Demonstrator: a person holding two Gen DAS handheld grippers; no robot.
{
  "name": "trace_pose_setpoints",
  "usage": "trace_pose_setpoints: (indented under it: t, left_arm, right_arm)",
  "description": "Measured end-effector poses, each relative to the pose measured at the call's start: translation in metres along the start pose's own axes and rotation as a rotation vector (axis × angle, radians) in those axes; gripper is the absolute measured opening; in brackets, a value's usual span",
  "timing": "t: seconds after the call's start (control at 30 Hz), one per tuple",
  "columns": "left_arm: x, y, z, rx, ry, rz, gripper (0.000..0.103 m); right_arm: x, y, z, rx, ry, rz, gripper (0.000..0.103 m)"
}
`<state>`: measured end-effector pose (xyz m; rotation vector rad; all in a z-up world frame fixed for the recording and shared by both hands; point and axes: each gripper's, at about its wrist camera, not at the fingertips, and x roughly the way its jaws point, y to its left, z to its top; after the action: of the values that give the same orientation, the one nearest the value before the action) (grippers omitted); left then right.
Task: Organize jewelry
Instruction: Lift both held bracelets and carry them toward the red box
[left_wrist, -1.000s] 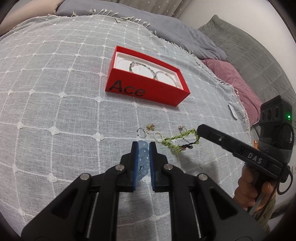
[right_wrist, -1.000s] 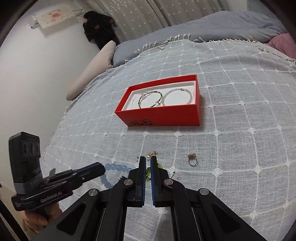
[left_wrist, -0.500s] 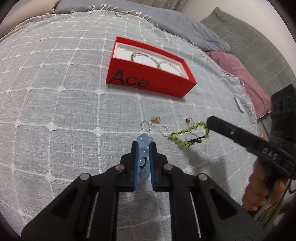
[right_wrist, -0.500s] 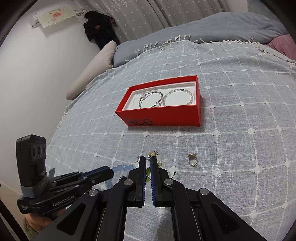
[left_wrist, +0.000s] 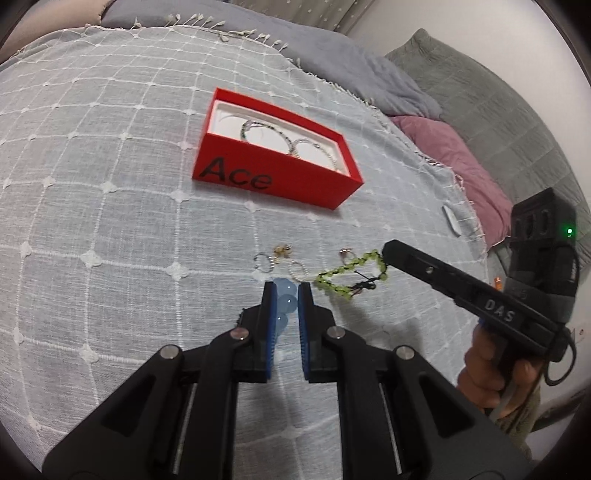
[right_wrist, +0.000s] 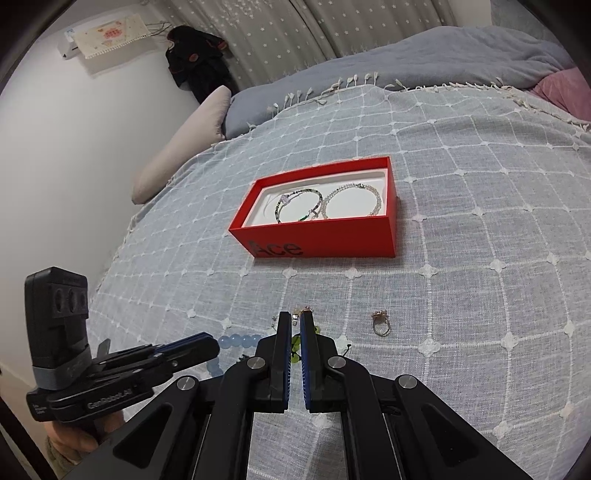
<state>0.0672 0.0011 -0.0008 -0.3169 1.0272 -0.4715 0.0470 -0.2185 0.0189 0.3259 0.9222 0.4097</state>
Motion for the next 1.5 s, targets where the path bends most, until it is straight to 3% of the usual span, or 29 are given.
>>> trace_pose_setpoints:
  t: [0.53, 1.27, 1.5]
  left_arm:
    - [-0.013, -0.009, 0.009, -0.015, -0.033, -0.063, 0.012]
    - [-0.025, -0.013, 0.030, -0.035, -0.065, -0.049, 0.012]
    - [-0.031, -0.013, 0.049, -0.037, -0.085, -0.053, 0.012]
  right_arm:
    - [-0.009, 0.000, 0.005, 0.007, -0.020, 0.017, 0.004]
    - [-0.013, -0.005, 0.011, 0.019, -0.022, 0.050, 0.004]
    - [-0.015, -0.011, 0.022, 0.037, -0.038, 0.049, 0.004]
